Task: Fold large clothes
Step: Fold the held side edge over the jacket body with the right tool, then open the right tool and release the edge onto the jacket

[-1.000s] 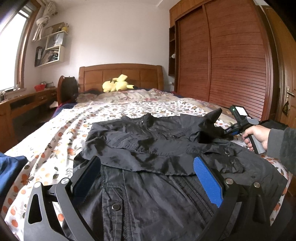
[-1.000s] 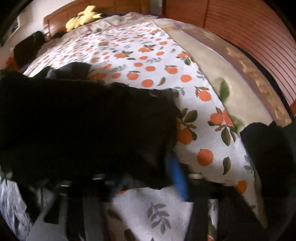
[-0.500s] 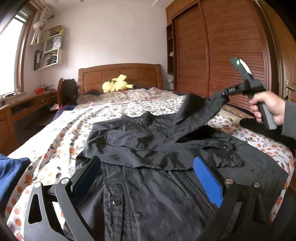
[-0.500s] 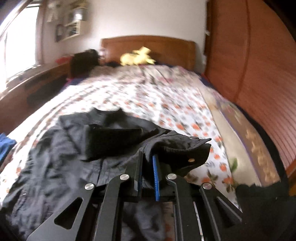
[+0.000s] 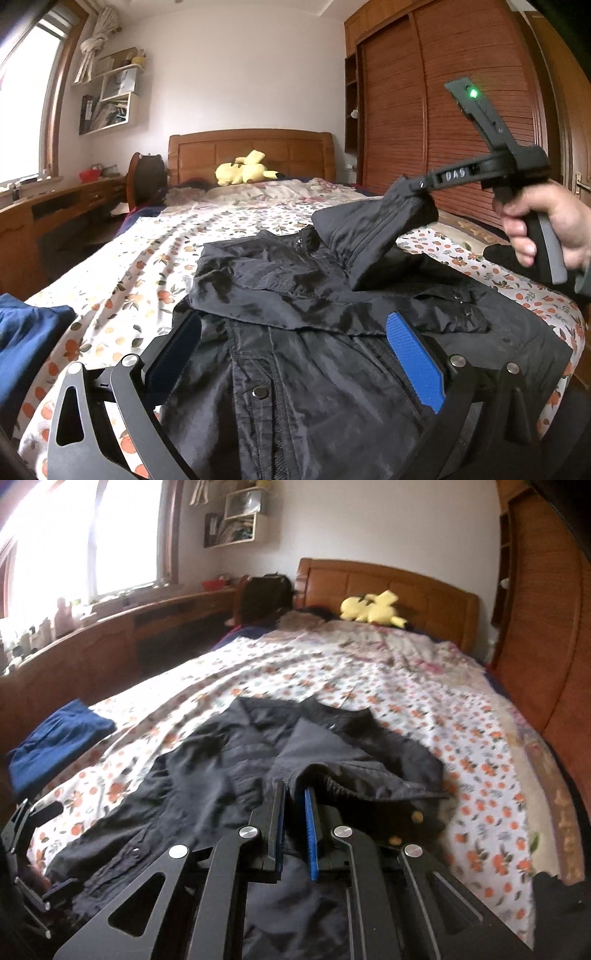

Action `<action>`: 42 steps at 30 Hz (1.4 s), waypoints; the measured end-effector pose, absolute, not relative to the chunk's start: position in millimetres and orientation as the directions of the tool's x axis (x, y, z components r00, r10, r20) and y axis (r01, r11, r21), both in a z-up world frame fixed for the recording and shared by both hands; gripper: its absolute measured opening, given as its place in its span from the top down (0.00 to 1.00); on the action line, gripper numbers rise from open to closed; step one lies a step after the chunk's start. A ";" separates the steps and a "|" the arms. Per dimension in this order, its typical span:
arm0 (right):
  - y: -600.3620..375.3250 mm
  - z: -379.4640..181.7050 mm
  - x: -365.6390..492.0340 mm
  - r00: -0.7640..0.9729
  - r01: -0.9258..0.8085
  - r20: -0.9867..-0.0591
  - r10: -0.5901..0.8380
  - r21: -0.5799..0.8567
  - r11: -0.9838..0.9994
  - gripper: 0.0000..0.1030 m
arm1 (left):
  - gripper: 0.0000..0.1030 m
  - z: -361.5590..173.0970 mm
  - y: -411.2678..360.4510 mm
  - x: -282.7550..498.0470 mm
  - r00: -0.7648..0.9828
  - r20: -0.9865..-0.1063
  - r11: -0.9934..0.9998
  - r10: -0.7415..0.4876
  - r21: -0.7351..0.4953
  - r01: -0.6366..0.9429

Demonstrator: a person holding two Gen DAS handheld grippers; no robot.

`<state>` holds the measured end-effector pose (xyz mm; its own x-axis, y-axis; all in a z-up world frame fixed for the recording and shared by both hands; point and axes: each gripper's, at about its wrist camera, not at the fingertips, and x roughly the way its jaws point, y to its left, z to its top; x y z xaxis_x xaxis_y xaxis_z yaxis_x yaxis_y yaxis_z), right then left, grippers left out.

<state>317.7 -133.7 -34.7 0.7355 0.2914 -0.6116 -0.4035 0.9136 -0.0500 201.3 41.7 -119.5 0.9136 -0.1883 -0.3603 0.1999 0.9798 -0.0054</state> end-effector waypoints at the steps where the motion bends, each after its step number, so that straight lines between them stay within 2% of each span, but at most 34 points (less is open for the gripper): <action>1: -129.8 -40.7 317.6 0.723 -0.408 -0.625 0.294 -0.043 0.912 0.92 | 0.02 -119.3 43.0 200.9 0.914 -0.361 0.980 -0.188 -0.007 0.198; 11: -123.7 -105.2 300.0 0.628 -0.404 -0.721 0.294 0.020 0.914 0.88 | 0.02 -120.2 42.0 200.8 0.910 -0.368 0.979 -0.192 -0.009 0.203; 13: -127.9 -111.2 293.2 0.625 -0.398 -0.722 0.296 0.031 0.917 0.85 | 0.02 -121.1 39.5 201.4 0.908 -0.371 0.978 -0.194 -0.004 0.208; 16: -133.6 -113.3 283.4 0.634 -0.392 -0.718 0.286 0.020 0.920 0.73 | 0.02 -123.9 34.8 202.7 0.905 -0.379 0.977 -0.196 0.006 0.214; 22: -152.5 -116.9 266.7 0.658 -0.374 -0.706 0.261 -0.006 0.928 0.65 | 0.02 -127.7 26.4 206.0 0.900 -0.390 0.975 -0.197 0.016 0.220; 34: -201.8 -144.1 251.8 0.687 -0.297 -0.705 0.178 -0.049 0.954 0.63 | 0.02 -137.0 -12.5 216.2 0.881 -0.420 0.962 -0.219 0.057 0.267; 42: -228.3 -149.9 243.3 0.714 -0.266 -0.677 0.179 -0.026 0.964 0.48 | 0.02 -145.1 -46.8 224.8 0.859 -0.454 0.946 -0.236 0.097 0.310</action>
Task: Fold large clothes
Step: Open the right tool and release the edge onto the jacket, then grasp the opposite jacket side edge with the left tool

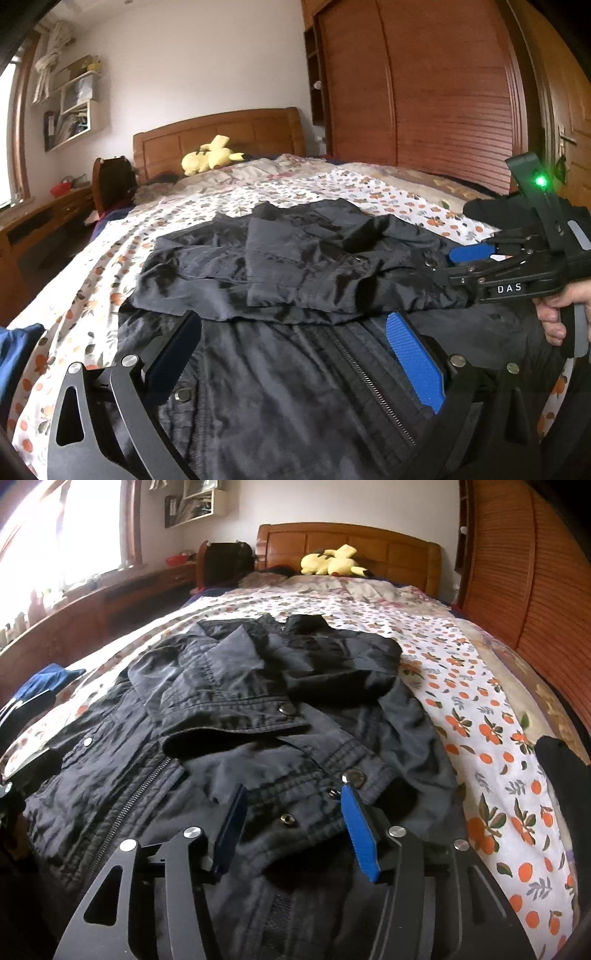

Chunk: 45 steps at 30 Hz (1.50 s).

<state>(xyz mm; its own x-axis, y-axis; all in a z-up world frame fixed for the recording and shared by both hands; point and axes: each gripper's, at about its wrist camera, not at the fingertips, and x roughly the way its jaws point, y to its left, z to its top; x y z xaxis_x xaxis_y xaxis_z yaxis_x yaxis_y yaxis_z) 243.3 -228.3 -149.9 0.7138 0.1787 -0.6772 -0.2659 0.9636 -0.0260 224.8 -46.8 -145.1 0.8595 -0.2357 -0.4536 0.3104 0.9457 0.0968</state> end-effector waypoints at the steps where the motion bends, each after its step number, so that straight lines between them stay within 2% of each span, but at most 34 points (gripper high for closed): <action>1: -230.9 -151.1 242.3 0.716 -0.263 -0.676 0.177 -0.026 0.964 0.47 | 0.02 -145.6 -50.2 225.9 0.856 -0.458 0.943 -0.239 0.100 0.317; 6: -244.2 -153.6 235.9 0.713 -0.271 -0.671 0.203 0.003 0.962 0.47 | 0.02 -148.1 -71.9 235.7 0.837 -0.493 0.929 -0.238 0.136 0.344; 8: -248.0 -154.1 233.0 0.710 -0.281 -0.669 0.219 0.015 0.960 0.47 | 0.11 -149.0 -81.5 239.7 0.828 -0.511 0.922 -0.231 0.158 0.355; 12: -254.7 -153.6 224.8 0.705 -0.309 -0.663 0.250 0.030 0.951 0.47 | 0.17 -151.4 -100.8 257.7 0.796 -0.563 0.907 -0.222 0.181 0.381; 13: -256.8 -153.1 222.3 0.706 -0.315 -0.660 0.257 0.033 0.949 0.47 | 0.22 -152.4 -104.3 262.2 0.789 -0.574 0.906 -0.218 0.181 0.382; 16: -262.8 -155.1 217.9 0.698 -0.330 -0.659 0.281 0.053 0.943 0.47 | 0.28 -153.0 -114.6 282.4 0.762 -0.612 0.909 -0.213 0.161 0.384; 20: -270.1 -153.5 213.2 0.698 -0.339 -0.649 0.302 0.072 0.938 0.47 | 0.42 -154.4 -125.6 308.7 0.726 -0.654 0.913 -0.211 0.133 0.385; 22: -274.9 -151.6 210.8 0.701 -0.341 -0.640 0.316 0.089 0.936 0.47 | 0.46 -156.6 -134.8 321.9 0.702 -0.680 0.912 -0.212 0.122 0.392; 30: -286.5 -143.3 203.4 0.715 -0.344 -0.614 0.335 0.108 0.933 0.47 | 0.46 -174.5 -171.7 362.1 0.642 -0.750 0.907 -0.161 0.144 0.395; 36: -287.7 -135.8 204.5 0.731 -0.337 -0.600 0.326 0.098 0.936 0.47 | 0.47 -192.5 -187.9 378.0 0.619 -0.780 0.892 -0.094 0.211 0.401; 38: -285.8 -133.8 206.6 0.732 -0.339 -0.598 0.326 0.096 0.936 0.47 | 0.81 -192.9 -187.4 379.3 0.606 -0.788 0.885 -0.110 0.200 0.420; 40: -283.8 -132.0 207.8 0.733 -0.343 -0.596 0.327 0.092 0.935 0.47 | 0.95 -188.3 -182.4 377.7 0.614 -0.782 0.890 -0.106 0.201 0.410; 45: -273.1 -126.8 210.8 0.738 -0.357 -0.586 0.335 0.084 0.930 0.47 | 0.96 -157.9 -157.8 365.4 0.688 -0.718 0.909 -0.109 0.209 0.362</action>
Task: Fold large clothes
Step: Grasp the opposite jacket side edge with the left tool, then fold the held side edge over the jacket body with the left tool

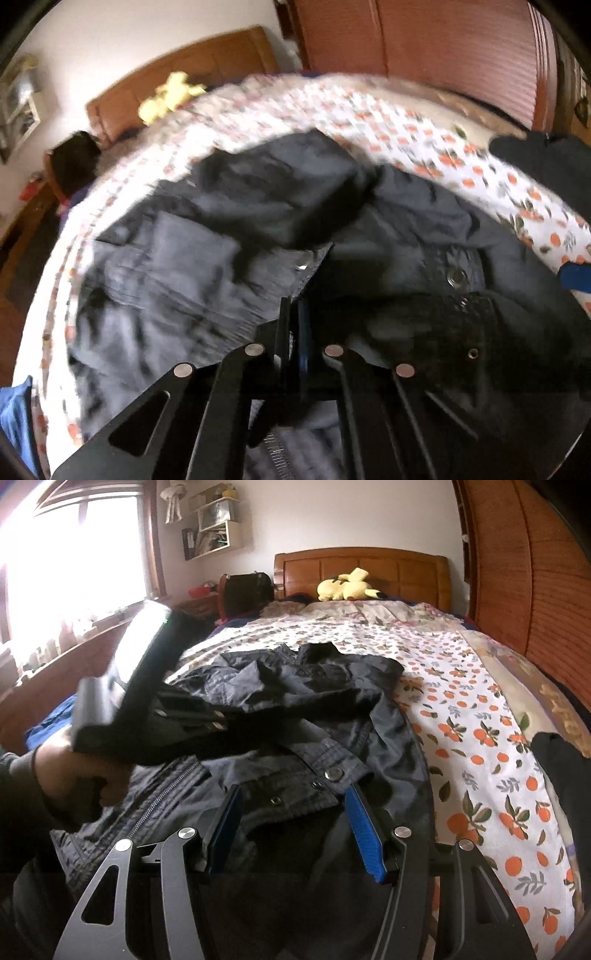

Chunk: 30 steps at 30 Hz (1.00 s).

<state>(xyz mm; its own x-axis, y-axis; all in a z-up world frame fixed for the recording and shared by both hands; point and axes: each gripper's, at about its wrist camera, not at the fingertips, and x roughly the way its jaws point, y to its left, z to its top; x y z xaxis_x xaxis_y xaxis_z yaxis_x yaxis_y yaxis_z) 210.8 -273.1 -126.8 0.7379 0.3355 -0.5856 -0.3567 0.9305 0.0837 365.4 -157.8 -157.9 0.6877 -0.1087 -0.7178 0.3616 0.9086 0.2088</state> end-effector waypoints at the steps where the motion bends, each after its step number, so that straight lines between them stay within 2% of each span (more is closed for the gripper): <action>1: -270.5 -126.1 211.7 0.738 -0.358 -0.585 0.335 0.081 0.930 0.47 | 0.96 -149.4 -149.6 362.4 0.707 -0.699 0.914 -0.105 0.213 0.345; 9: -244.8 -123.4 223.7 0.743 -0.363 -0.586 0.323 0.053 0.930 0.47 | 0.96 -97.2 -71.0 350.4 0.799 -0.601 0.947 -0.014 0.247 0.203; 18: -208.8 -127.1 235.9 0.729 -0.382 -0.606 0.318 0.024 0.924 0.47 | 0.96 -106.5 14.3 355.3 0.787 -0.613 0.972 0.071 0.219 0.083; 23: -188.9 -131.8 241.1 0.717 -0.399 -0.621 0.316 0.005 0.917 0.47 | 0.95 -120.3 51.0 354.3 0.766 -0.641 0.987 0.050 0.149 0.060; 30: -171.3 -137.6 247.8 0.704 -0.412 -0.639 0.312 -0.009 0.911 0.47 | 0.95 -125.5 76.6 342.7 0.764 -0.643 0.988 0.052 0.142 0.052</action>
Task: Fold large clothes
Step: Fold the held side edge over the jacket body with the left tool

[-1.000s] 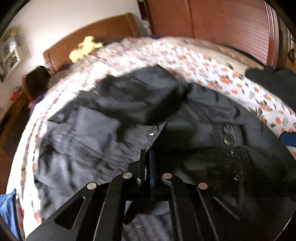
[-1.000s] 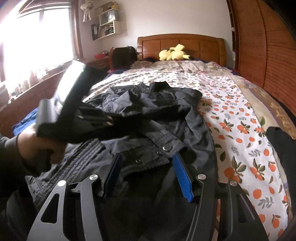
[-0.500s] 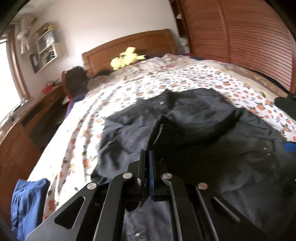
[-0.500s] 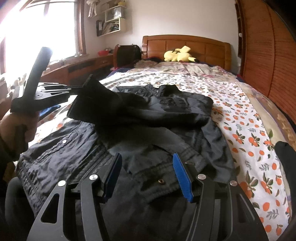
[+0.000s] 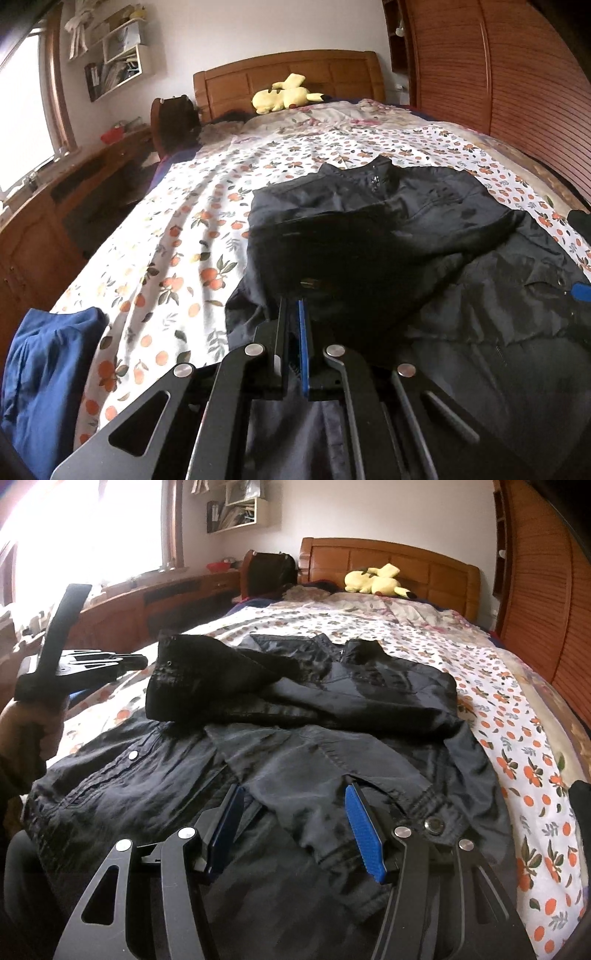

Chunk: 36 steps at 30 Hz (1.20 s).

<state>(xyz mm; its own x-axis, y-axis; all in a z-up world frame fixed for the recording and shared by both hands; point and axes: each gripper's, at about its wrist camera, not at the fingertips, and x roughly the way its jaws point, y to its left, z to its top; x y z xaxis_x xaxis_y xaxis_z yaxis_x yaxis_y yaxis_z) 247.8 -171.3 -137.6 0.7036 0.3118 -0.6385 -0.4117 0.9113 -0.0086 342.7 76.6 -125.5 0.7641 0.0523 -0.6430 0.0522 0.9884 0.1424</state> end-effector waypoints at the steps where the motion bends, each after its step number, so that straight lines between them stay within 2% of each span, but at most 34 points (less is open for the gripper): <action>1: -169.4 -138.4 248.6 0.702 -0.413 -0.640 0.312 -0.009 0.911 0.47 | 0.90 -127.5 77.7 343.7 0.762 -0.645 0.989 0.053 0.142 0.052; 2: -167.8 -139.5 249.4 0.700 -0.415 -0.642 0.313 -0.009 0.910 0.47 | 0.82 -128.3 78.8 342.2 0.761 -0.646 0.988 0.053 0.143 0.052; 3: -166.1 -140.5 249.9 0.698 -0.416 -0.645 0.312 -0.010 0.909 0.47 | 0.78 -129.7 81.0 341.2 0.762 -0.646 0.988 0.055 0.145 0.051; 7: -160.5 -143.7 250.4 0.693 -0.419 -0.651 0.310 -0.013 0.908 0.47 | 0.73 -137.7 87.5 339.1 0.749 -0.661 0.989 0.053 0.140 0.053; 10: -158.1 -144.1 249.8 0.693 -0.422 -0.651 0.311 -0.016 0.907 0.47 | 0.63 -147.3 88.7 342.2 0.729 -0.683 0.988 0.055 0.140 0.057; 13: -157.2 -144.1 250.4 0.692 -0.423 -0.651 0.310 -0.018 0.906 0.47 | 0.61 -158.3 88.3 346.0 0.705 -0.707 0.989 0.044 0.128 0.067; 17: -157.1 -143.9 250.7 0.694 -0.420 -0.650 0.309 -0.017 0.907 0.47 | 0.49 -166.9 84.7 351.9 0.690 -0.723 0.990 0.041 0.123 0.070; 23: -163.7 -141.8 248.6 0.699 -0.415 -0.643 0.312 -0.010 0.910 0.47 | 0.44 -177.5 81.6 361.2 0.664 -0.746 0.990 0.055 0.129 0.063; 30: -174.1 -138.3 245.4 0.705 -0.411 -0.633 0.319 0.001 0.912 0.47 | 0.43 -189.6 79.9 366.5 0.637 -0.770 0.991 0.047 0.118 0.069; 31: -174.7 -137.8 244.9 0.706 -0.411 -0.631 0.320 0.002 0.912 0.47 | 0.44 -190.3 80.2 367.0 0.633 -0.773 0.991 0.044 0.114 0.070; 32: -175.1 -137.5 244.8 0.707 -0.411 -0.631 0.320 0.002 0.912 0.47 | 0.50 -190.6 80.4 367.4 0.631 -0.774 0.991 0.039 0.108 0.072; 33: -176.1 -137.2 244.6 0.707 -0.411 -0.630 0.320 0.002 0.912 0.47 | 0.59 -190.9 80.5 367.9 0.628 -0.777 0.992 0.028 0.099 0.078; 34: -175.9 -137.2 244.6 0.707 -0.411 -0.630 0.320 0.002 0.912 0.47 | 0.78 -191.6 80.3 368.8 0.621 -0.784 0.992 0.022 0.093 0.082; 35: -176.5 -136.9 244.1 0.708 -0.411 -0.629 0.320 0.002 0.912 0.47 | 0.90 -191.4 79.9 369.2 0.618 -0.786 0.992 0.015 0.087 0.088; 36: -177.3 -136.7 244.0 0.709 -0.410 -0.628 0.321 0.003 0.912 0.47 | 0.91 -190.7 79.0 367.6 0.619 -0.786 0.992 0.001 0.079 0.098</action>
